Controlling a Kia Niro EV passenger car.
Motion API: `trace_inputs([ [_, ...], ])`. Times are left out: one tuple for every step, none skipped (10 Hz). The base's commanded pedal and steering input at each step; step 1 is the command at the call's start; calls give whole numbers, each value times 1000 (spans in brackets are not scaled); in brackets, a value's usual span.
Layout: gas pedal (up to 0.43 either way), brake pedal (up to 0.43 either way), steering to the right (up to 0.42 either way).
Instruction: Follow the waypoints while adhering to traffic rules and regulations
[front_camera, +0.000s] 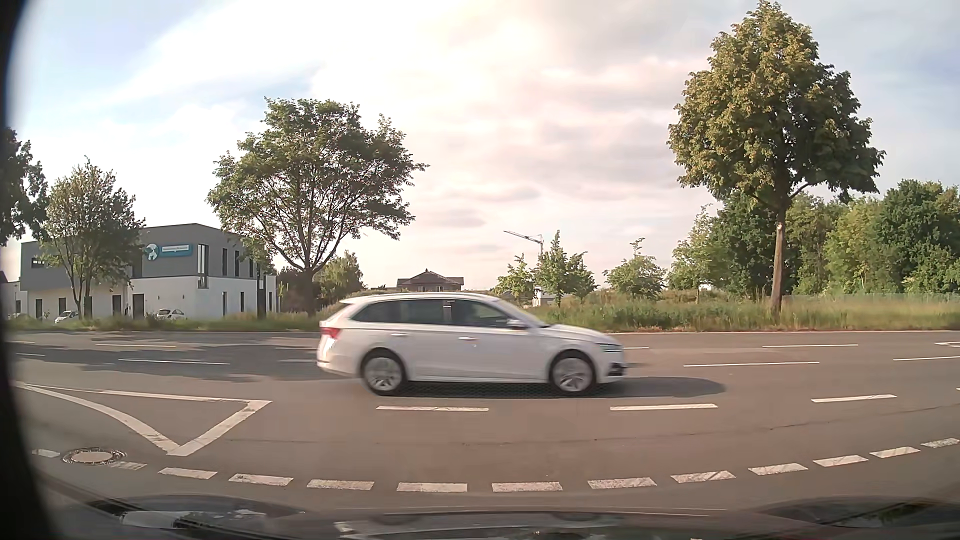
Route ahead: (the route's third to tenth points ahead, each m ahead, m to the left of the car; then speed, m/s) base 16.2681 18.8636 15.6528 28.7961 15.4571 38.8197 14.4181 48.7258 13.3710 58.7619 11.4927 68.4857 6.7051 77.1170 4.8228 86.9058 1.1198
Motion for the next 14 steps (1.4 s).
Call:
trace_inputs([
  [0,159,-12],
  [0,159,-12],
  [0,159,-12],
  [0,159,-12],
  [0,152,-12],
  [0,122,-12],
  [0,98,-13],
  [0,98,-15],
  [0,104,-16],
  [0,98,-18],
  [0,98,-18],
  [0,98,-19],
  [0,98,-18],
  [0,91,-18],
])
